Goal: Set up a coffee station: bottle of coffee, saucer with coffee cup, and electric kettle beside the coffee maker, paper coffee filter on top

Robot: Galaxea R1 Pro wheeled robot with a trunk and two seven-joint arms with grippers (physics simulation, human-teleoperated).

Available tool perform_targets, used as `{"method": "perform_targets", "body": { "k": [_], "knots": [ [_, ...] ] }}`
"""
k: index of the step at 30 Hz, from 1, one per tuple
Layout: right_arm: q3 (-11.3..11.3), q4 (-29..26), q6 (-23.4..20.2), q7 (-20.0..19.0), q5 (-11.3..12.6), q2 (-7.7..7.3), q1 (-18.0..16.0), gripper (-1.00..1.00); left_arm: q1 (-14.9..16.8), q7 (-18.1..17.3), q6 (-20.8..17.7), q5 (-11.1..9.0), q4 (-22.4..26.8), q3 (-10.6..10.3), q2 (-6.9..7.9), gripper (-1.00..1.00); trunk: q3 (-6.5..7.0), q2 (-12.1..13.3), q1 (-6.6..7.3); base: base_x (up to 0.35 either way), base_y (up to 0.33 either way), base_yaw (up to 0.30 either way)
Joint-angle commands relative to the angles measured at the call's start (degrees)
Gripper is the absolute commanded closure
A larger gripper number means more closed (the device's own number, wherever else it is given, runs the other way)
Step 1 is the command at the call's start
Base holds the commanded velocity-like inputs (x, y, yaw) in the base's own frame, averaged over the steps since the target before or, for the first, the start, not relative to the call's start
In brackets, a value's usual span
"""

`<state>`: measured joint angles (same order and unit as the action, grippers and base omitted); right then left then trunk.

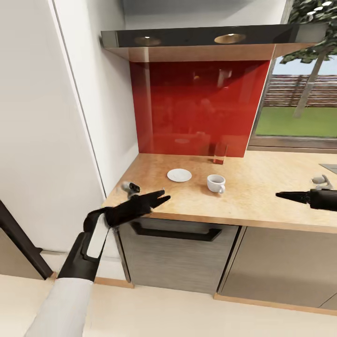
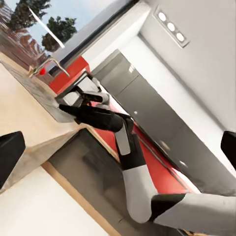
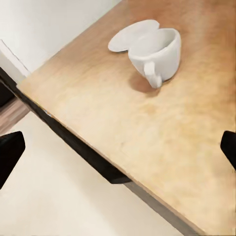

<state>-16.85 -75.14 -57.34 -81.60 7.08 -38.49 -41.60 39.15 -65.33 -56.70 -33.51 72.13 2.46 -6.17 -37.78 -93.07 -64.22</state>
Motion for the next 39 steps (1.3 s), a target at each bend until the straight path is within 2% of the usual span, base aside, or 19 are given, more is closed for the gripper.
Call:
{"method": "perform_targets", "body": {
  "k": [1, 2, 5, 6, 9, 10, 12, 14, 15, 17, 24, 26, 31, 32, 33, 35, 36, 38, 39],
  "knots": [
    [0.1, 2.3, -0.5, 0.6, 0.2, -0.02, -1.8, -1.00, 1.5, 2.4, -0.3, -0.1, -1.1, 0.4, -0.75, -1.00, -0.07, 0.0, 0.01, 0.000, 0.000, 0.000],
    [0.6, 11.4, -0.5, 3.2, 0.1, 0.08, -8.6, -1.00, 5.7, 12.3, -0.3, -1.3, -3.7, 3.2, -2.99, -1.00, -0.07, 0.0, 0.01, 0.000, 0.000, 0.000],
    [2.4, 17.7, -0.5, 5.1, 0.0, 0.17, -13.2, -1.00, 8.6, 18.2, -0.3, -2.1, -5.3, 5.1, -3.82, -1.00, -0.07, 0.0, 0.01, 0.000, 0.000, 0.000],
    [4.0, 21.3, -0.5, 6.4, 0.0, 0.25, -16.2, -1.00, 10.5, 20.9, -0.3, -2.4, -6.7, 5.8, -3.82, -1.00, -0.07, 0.0, 0.01, 0.000, 0.000, 0.000],
    [5.7, 26.4, -0.5, 9.3, 0.0, 0.47, -19.8, -1.00, 13.0, 23.4, -0.1, -2.7, -9.3, 6.6, -3.82, -1.00, -0.07, 0.0, 0.01, 0.000, 0.000, 0.000],
    [6.4, 29.3, -0.4, 11.8, 0.0, 0.80, -21.3, -1.00, 14.0, 24.4, 0.0, -2.8, -10.8, 7.1, -3.82, -1.00, -0.07, 0.0, 0.01, 0.000, 0.000, 0.000],
    [6.8, 31.4, -0.4, 14.6, 0.0, 1.11, -22.3, -1.00, 14.7, 25.0, 0.0, -2.8, -11.9, 8.2, -3.82, -1.00, -0.07, 0.0, 0.01, 0.000, 0.000, 0.000],
    [7.1, 33.4, -0.4, 18.2, 0.2, 1.45, -23.2, -1.00, 15.2, 25.9, 0.1, -2.9, -12.9, 10.2, -3.82, -1.00, -0.07, 0.0, 0.01, 0.000, 0.000, 0.000],
    [7.2, 34.7, -0.3, 20.5, 0.2, 1.68, -23.7, -1.00, 15.5, 27.7, 0.1, -2.9, -13.4, 12.3, -3.82, -1.00, -0.07, 0.0, 0.01, 0.000, 0.000, 0.000],
    [7.3, 36.3, -0.3, 21.9, 0.3, 1.83, -24.0, -1.00, 15.7, 30.8, 0.2, -3.0, -13.7, 14.6, -3.82, -1.00, -0.07, 0.0, 0.01, 0.000, 0.000, 0.000],
    [7.2, 37.9, -0.2, 22.8, 0.3, 2.08, -24.1, -1.00, 15.8, 33.7, 0.2, -3.0, -13.9, 16.7, -3.82, -1.00, -0.07, 0.0, 0.01, 0.000, 0.000, 0.000],
    [7.2, 40.0, -0.1, 23.2, 0.4, 2.88, -24.1, -1.00, 15.8, 34.1, 0.2, -3.0, -14.1, 17.0, -3.82, -1.00, -0.07, 0.0, 0.01, 0.000, 0.000, 0.000],
    [6.6, 40.7, 0.0, 25.5, 1.0, 4.32, -24.2, -1.00, 15.8, 34.2, 0.2, -3.0, -14.4, 16.9, -3.82, -1.00, -0.07, 0.0, 0.01, 0.000, 0.000, 0.000],
    [1.7, 40.9, 0.0, 29.6, 7.0, 7.97, -24.1, -1.00, 15.8, 34.2, 0.2, -3.0, -17.0, 16.6, -3.82, -1.00, -0.07, 0.0, 0.01, 0.000, 0.000, 0.000],
    [1.4, 40.9, 0.0, 30.9, 7.7, 8.71, -24.2, -1.00, 15.8, 34.3, 0.2, -3.0, -17.6, 16.5, -3.82, -1.00, -0.07, 0.0, 0.01, 0.000, 0.000, 0.000],
    [0.6, 40.8, 0.0, 35.5, 10.7, 11.00, -24.2, -1.00, 15.8, 34.6, 0.3, -3.0, -19.4, 16.3, -3.82, -1.00, -0.07, 0.0, 0.01, 0.000, 0.000, 0.000],
    [0.2, 40.7, 0.0, 38.9, 13.6, 12.25, -24.2, -1.00, 15.8, 34.8, 0.3, -3.0, -20.2, 16.3, -3.82, -1.00, -0.07, 0.0, 0.01, 0.000, 0.000, 0.000],
    [-0.3, 40.5, 0.1, 46.6, 21.4, 13.70, -24.2, -1.00, 15.8, 35.0, 0.5, -3.0, -21.1, 16.3, -3.82, -1.00, -0.07, 0.0, 0.01, 0.000, 0.000, 0.000],
    [-0.3, 40.5, 0.1, 48.6, 23.5, 13.93, -24.2, -1.00, 15.8, 35.1, 0.5, -3.0, -21.2, 16.3, -3.82, -1.00, -0.07, 0.0, 0.01, 0.000, 0.000, 0.000]
  ]
}}
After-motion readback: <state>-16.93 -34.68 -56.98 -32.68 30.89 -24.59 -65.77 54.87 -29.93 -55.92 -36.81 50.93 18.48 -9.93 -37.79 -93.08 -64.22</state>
